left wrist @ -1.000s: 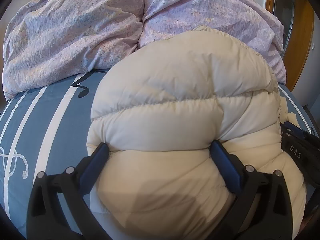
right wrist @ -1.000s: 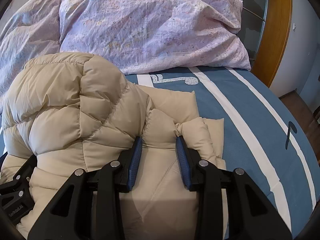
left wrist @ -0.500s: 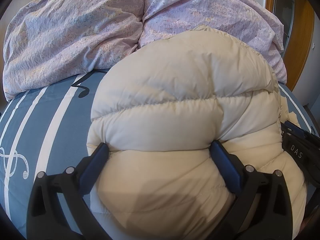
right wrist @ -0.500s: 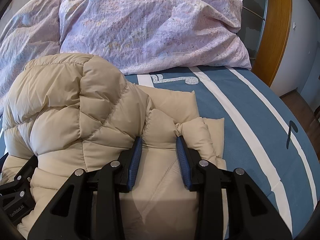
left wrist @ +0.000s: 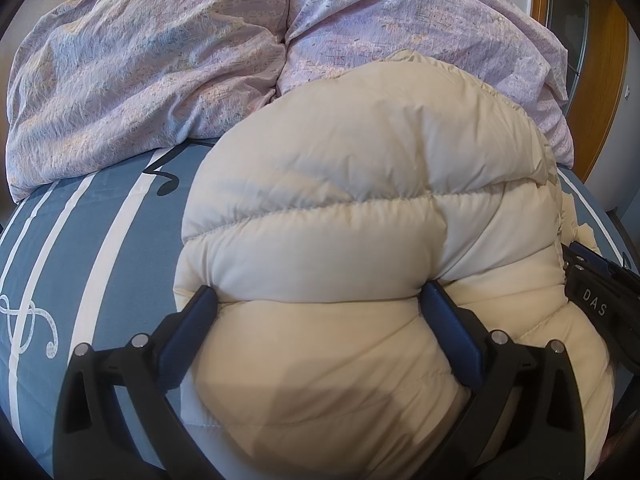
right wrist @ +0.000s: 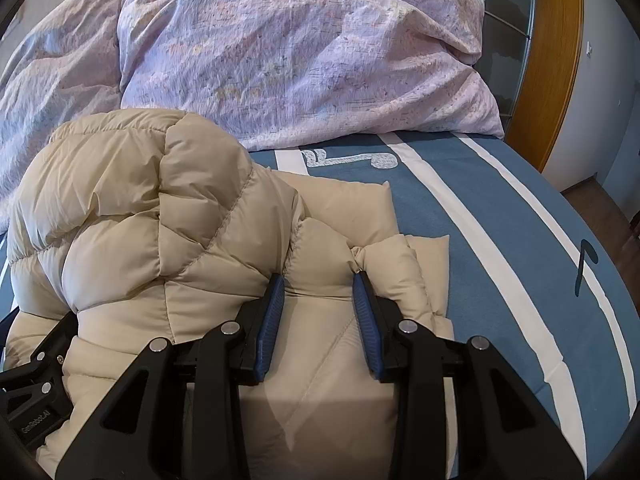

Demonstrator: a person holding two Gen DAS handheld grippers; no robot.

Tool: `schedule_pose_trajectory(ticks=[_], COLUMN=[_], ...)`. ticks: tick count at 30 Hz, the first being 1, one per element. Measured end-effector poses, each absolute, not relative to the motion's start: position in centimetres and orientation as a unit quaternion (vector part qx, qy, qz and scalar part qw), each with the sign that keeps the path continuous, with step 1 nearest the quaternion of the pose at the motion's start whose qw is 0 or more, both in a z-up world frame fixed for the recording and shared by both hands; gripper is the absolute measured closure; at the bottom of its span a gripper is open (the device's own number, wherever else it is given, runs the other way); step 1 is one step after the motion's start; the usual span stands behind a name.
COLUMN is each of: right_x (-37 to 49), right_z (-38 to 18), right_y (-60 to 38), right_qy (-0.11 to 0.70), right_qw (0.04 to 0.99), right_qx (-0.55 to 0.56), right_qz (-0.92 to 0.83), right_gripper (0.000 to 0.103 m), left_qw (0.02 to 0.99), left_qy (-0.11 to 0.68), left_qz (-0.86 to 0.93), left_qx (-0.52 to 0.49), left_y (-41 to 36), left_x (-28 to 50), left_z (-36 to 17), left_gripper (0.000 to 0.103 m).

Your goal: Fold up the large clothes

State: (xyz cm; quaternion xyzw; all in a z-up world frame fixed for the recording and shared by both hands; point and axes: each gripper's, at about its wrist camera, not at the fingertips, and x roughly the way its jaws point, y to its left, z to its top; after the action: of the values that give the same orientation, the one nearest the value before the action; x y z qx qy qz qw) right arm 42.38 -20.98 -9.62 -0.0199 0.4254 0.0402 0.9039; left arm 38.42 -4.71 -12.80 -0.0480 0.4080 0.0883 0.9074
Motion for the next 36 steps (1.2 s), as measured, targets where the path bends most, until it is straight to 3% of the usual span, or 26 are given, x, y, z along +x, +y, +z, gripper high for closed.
schedule_pose_trajectory(ticks=[27, 30, 32, 33, 36], right_x=[42.2, 41.3, 40.1, 39.4, 38.4], right_z=[-9.3, -8.0, -6.7, -6.2, -5.7], right_y=[-21.3, -22.4, -24.0, -24.8, -27.0], right_qy=[0.424, 0.432, 0.424, 0.416, 0.428], right_qw=[0.904, 0.898, 0.899, 0.902, 0.894], right_qx=[0.0, 0.021, 0.049, 0.057, 0.081], right_qz=[0.053, 0.083, 0.101, 0.099, 0.107], right_gripper=[0.064, 0.05, 0.018, 0.011, 0.009], left_qw=[0.913, 0.913, 0.914, 0.915, 0.915], left_qy=[0.393, 0.395, 0.394, 0.392, 0.39], left_qz=[0.104, 0.099, 0.092, 0.089, 0.085], left_qx=[-0.039, -0.03, -0.038, -0.041, -0.058], left_y=[-5.0, -5.0, -4.4, -4.1, -2.7], left_x=[37.7, 36.4, 35.5, 35.1, 33.7], left_z=[-12.4, -11.4, -10.4, -10.0, -8.5], left_gripper=[0.002, 0.002, 0.002, 0.002, 0.002])
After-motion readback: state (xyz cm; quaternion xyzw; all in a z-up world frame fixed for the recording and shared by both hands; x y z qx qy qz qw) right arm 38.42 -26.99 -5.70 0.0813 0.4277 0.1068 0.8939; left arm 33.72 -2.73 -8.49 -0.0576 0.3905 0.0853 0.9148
